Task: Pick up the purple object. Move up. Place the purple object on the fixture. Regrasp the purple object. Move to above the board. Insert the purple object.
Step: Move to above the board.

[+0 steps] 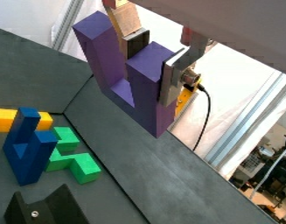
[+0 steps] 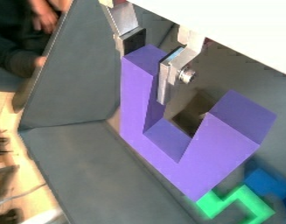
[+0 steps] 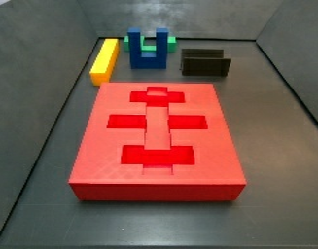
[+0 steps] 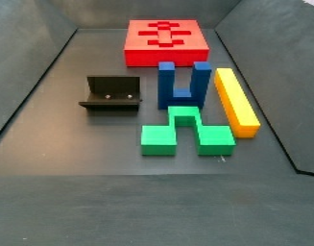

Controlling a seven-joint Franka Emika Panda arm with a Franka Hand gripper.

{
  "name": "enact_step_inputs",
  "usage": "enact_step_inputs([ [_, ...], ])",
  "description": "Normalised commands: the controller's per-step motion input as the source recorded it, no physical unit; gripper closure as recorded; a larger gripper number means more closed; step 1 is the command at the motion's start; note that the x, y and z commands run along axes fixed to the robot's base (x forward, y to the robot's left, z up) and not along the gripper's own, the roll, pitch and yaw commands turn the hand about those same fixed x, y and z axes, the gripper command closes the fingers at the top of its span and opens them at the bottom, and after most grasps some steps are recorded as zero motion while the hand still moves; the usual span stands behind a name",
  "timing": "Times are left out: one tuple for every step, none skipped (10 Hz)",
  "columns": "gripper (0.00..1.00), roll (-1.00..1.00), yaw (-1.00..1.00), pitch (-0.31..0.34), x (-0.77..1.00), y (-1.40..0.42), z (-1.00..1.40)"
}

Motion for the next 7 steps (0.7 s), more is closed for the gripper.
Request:
enact_step_inputs([
  [1.00,-1.00,-0.13,0.004,-1.26,-1.40,0.27],
  [1.00,-1.00,-0.12,-0.042,-1.40,-1.40,0.28],
  [1.00,-1.00,-0.11,-0.049,-1.40,-1.36,0.25],
  [1.00,-1.00,-0.11,-0.051,-1.40,-1.35,0.27],
  [1.00,-1.00,-0.10,-0.050,-1.40,-1.33,0.25],
  [1.00,-1.00,-0.10,-0.038,-0.62,-0.56,0.09],
  [1.00,-1.00,-0.11,-0.017,-0.29,-0.25,0.04],
])
